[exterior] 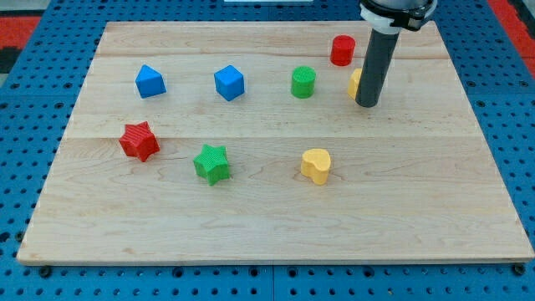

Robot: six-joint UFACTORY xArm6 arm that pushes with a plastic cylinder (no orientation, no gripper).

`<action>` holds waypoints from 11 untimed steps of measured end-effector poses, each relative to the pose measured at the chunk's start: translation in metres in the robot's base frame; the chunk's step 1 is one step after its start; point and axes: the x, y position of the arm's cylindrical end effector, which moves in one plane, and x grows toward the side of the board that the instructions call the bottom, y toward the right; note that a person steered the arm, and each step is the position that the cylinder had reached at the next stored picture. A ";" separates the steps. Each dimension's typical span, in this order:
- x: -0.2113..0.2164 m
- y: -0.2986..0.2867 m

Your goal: Push the red circle to the top right of the hexagon

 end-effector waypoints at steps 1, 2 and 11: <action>-0.010 0.000; -0.009 0.008; -0.129 -0.024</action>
